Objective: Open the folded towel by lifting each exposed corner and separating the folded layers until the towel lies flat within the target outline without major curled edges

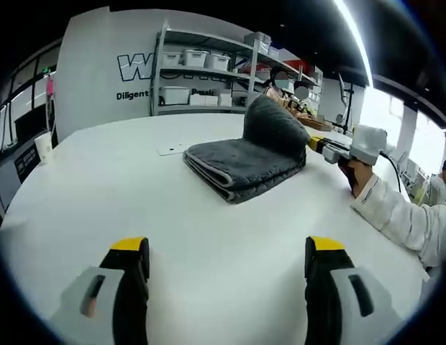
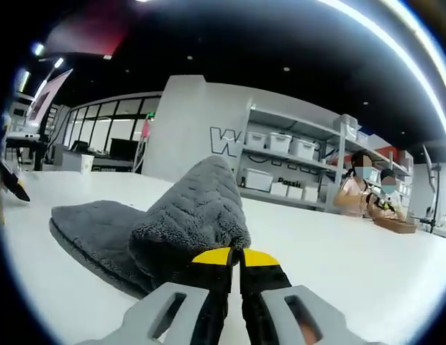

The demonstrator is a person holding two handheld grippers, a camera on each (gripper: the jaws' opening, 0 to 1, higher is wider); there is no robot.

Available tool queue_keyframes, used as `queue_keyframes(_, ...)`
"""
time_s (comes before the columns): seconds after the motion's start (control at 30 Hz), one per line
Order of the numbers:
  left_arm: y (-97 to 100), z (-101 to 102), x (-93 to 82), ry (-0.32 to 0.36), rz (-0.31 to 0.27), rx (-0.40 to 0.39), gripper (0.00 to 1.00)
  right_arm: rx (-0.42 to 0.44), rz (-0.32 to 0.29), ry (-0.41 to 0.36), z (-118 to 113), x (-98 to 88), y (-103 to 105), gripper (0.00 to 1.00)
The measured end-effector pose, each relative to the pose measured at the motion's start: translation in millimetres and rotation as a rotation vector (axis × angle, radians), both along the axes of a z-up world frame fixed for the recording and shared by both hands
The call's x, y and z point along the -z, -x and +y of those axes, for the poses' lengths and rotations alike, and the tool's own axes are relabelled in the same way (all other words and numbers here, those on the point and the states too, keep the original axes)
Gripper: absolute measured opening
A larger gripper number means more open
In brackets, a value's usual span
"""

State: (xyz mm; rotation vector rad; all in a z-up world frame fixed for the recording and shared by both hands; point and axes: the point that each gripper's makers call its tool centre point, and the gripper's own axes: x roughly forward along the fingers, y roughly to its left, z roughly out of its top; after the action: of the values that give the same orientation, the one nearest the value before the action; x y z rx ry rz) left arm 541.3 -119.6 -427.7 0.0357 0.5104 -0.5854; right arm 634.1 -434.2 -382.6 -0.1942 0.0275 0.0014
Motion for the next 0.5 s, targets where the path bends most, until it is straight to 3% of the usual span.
queue_keyframes(0.5,-0.5,1.9,-0.7,-0.002,0.0,-0.002,0.88,0.016,0.003,-0.003,-8.8,0.8,1.9,0.0)
